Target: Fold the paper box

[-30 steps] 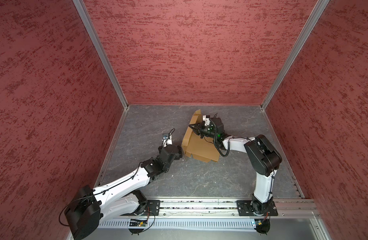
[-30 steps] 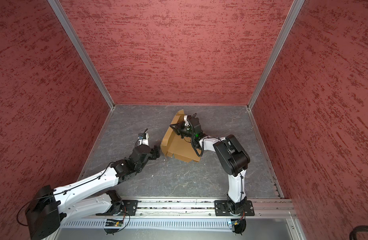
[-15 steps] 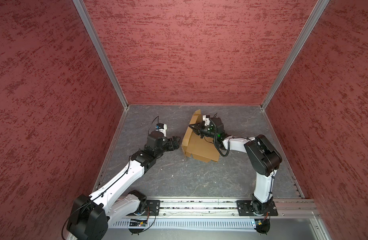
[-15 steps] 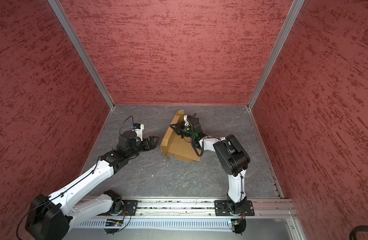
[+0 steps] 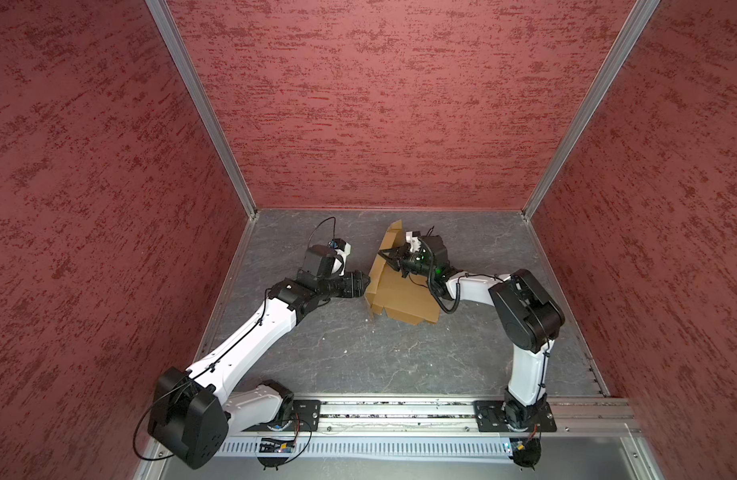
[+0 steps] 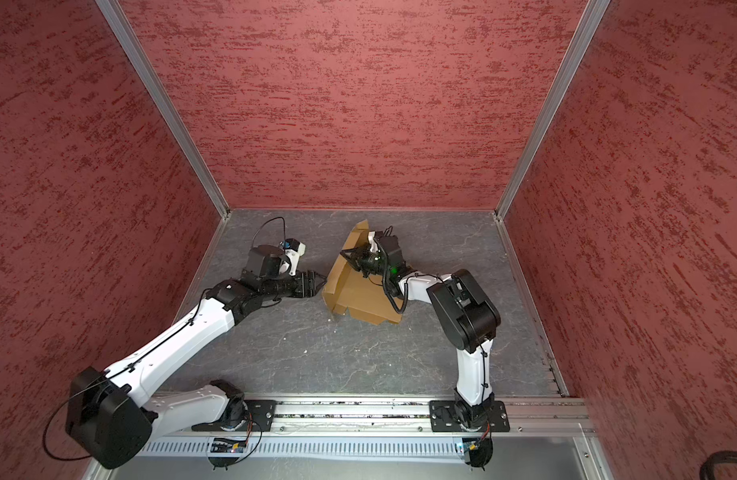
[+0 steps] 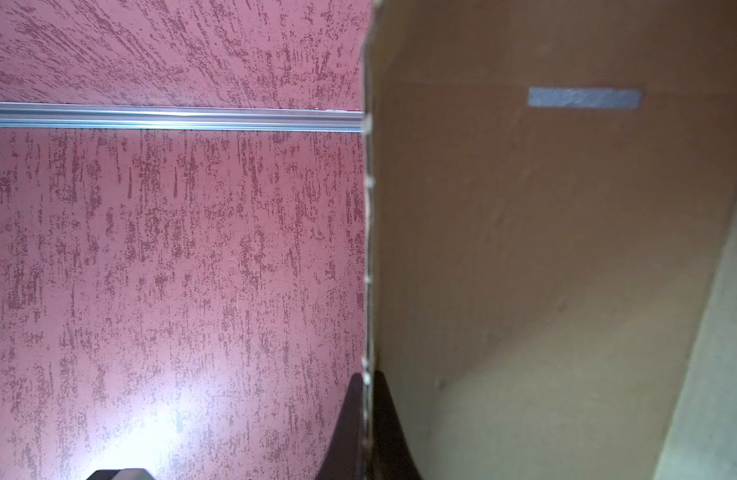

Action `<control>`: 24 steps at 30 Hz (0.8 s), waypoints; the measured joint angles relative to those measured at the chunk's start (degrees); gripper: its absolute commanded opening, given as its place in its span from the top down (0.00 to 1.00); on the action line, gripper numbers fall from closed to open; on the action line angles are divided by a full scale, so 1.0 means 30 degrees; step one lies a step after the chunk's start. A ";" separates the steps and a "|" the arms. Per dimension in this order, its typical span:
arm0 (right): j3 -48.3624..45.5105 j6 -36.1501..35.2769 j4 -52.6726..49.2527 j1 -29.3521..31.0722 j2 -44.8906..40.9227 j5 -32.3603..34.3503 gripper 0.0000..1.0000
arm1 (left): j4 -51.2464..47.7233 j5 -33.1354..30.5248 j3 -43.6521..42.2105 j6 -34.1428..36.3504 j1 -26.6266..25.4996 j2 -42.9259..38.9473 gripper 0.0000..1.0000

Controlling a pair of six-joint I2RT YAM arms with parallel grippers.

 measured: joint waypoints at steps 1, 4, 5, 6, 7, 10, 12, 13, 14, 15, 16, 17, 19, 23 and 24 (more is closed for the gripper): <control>0.0000 0.0000 -0.0007 0.0000 0.0015 0.0000 0.96 | -0.0168 0.0000 0.0022 0.0168 -0.0015 0.0146 0.25; 0.0000 0.0007 0.0000 0.0000 0.0044 0.0007 0.96 | -0.0634 -0.0022 0.0109 0.0641 -0.0182 0.0707 0.25; 0.0000 0.0007 0.0000 0.0000 0.0044 0.0007 0.96 | -0.0729 -0.0036 0.0131 0.0809 -0.0270 0.0903 0.25; 0.0000 0.0007 0.0000 0.0000 0.0051 0.0007 0.96 | -0.0765 -0.0036 0.0153 0.0969 -0.0342 0.1107 0.25; 0.0000 0.0015 0.0015 0.0000 0.0051 0.0007 0.96 | -0.0780 -0.0044 0.0182 0.1093 -0.0379 0.1268 0.25; 0.0000 0.0015 0.0022 0.0000 0.0087 0.0007 0.96 | -0.0831 -0.0080 0.0423 0.1464 -0.0517 0.1872 0.25; 0.0000 0.0022 0.0029 0.0000 0.0117 0.0015 0.96 | -0.0838 -0.0219 0.0648 0.1617 -0.0568 0.2339 0.26; 0.0000 0.0022 0.0029 0.0000 0.0117 0.0015 0.96 | -0.0838 -0.0335 0.0758 0.1712 -0.0597 0.2550 0.26; 0.0000 0.0029 0.0036 0.0000 0.0124 0.0015 0.96 | -0.0867 -0.0423 0.0860 0.1778 -0.0619 0.2754 0.27; 0.0000 0.0029 0.0051 0.0000 0.0131 0.0015 0.96 | -0.0889 -0.0510 0.0954 0.1821 -0.0641 0.2936 0.28; 0.0000 0.0036 0.0095 0.0000 0.0153 0.0015 0.96 | -0.0896 -0.0568 0.1064 0.1894 -0.0656 0.3155 0.28; 0.0000 0.0073 0.0160 0.0000 0.0204 0.0015 0.96 | -0.0903 -0.0707 0.1166 0.1931 -0.0678 0.3366 0.29; 0.0000 0.0153 0.0248 0.0000 0.0321 0.0015 0.96 | -0.0918 -0.0984 0.1355 0.1945 -0.0721 0.3738 0.30; 0.0000 0.0240 0.0481 0.0000 0.0415 0.0015 0.96 | -0.1035 -0.1523 0.1712 0.1967 -0.0896 0.4350 0.31; 0.0000 0.0255 0.0503 0.0000 0.0430 0.0015 0.96 | -0.1042 -0.1661 0.1792 0.1967 -0.0962 0.4495 0.32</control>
